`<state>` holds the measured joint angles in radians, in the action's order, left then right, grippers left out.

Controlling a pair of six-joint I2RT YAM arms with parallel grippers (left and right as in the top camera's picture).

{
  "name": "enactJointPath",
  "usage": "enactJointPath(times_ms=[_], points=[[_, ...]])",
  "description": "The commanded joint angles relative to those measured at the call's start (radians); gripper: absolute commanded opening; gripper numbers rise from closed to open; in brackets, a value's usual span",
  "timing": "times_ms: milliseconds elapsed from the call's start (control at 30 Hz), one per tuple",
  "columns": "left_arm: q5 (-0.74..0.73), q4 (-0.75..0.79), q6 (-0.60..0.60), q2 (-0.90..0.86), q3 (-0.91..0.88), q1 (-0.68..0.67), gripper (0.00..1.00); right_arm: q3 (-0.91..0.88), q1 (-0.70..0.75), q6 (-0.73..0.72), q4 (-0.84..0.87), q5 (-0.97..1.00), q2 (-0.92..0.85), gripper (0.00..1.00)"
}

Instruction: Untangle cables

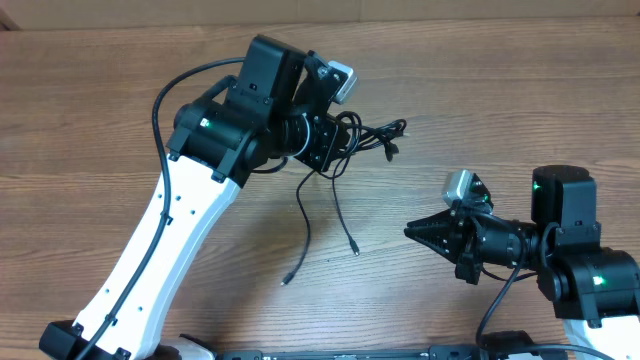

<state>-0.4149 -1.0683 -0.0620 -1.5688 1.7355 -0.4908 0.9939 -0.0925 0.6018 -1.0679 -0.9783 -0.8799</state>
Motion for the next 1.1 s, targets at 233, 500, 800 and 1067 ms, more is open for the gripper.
enactJointPath(times_ms=[233,500,800,1067], points=[[-0.052,-0.166,0.448,0.019,0.014,-0.055,0.04,0.006,-0.003,-0.017,0.039,0.097,0.007,0.64],[-0.107,-0.247,0.636,0.019,0.014,-0.117,0.04,0.006,-0.004,-0.017,0.114,0.147,0.007,0.68],[-0.158,-0.197,0.711,0.019,0.014,-0.185,0.04,0.006,-0.004,0.133,0.029,0.041,0.007,0.61],[-0.143,-0.217,0.755,0.019,0.012,-0.199,0.04,0.006,-0.004,0.134,0.053,0.018,0.007,0.55]])
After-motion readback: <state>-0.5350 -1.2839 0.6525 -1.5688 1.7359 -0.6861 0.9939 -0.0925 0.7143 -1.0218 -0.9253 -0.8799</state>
